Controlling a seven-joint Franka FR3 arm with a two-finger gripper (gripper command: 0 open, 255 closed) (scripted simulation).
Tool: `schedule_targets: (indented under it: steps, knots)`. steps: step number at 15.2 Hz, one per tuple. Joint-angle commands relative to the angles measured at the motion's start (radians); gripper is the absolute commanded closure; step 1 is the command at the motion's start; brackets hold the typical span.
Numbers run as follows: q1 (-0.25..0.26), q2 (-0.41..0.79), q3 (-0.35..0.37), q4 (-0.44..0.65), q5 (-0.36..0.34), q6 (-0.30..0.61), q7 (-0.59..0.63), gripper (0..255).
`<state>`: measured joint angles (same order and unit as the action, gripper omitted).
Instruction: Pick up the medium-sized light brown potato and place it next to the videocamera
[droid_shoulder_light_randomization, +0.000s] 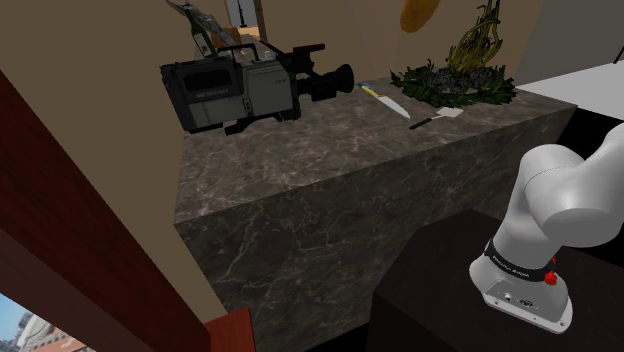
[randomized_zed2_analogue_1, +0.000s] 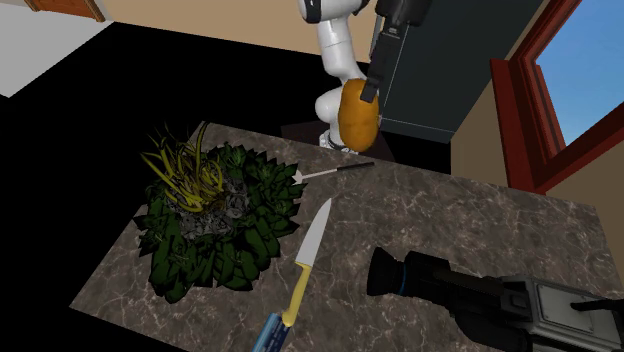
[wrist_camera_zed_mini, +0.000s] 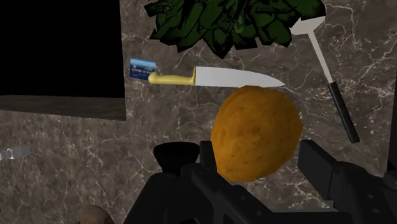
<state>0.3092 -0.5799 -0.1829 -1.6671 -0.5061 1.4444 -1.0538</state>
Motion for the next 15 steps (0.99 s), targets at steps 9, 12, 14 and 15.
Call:
schedule_targets:
  steps: [9, 12, 14, 15]
  knots:
    - [0.027, 0.360, -0.011, 0.303, 0.060, 0.040, 0.040, 255]
    - [0.029, 0.489, -0.016, 0.441, 0.085, 0.028, 0.038, 255]
    - [0.029, 0.495, -0.015, 0.432, 0.086, 0.041, 0.045, 255]
    - [0.029, 0.481, -0.014, 0.401, 0.084, 0.057, 0.053, 255]
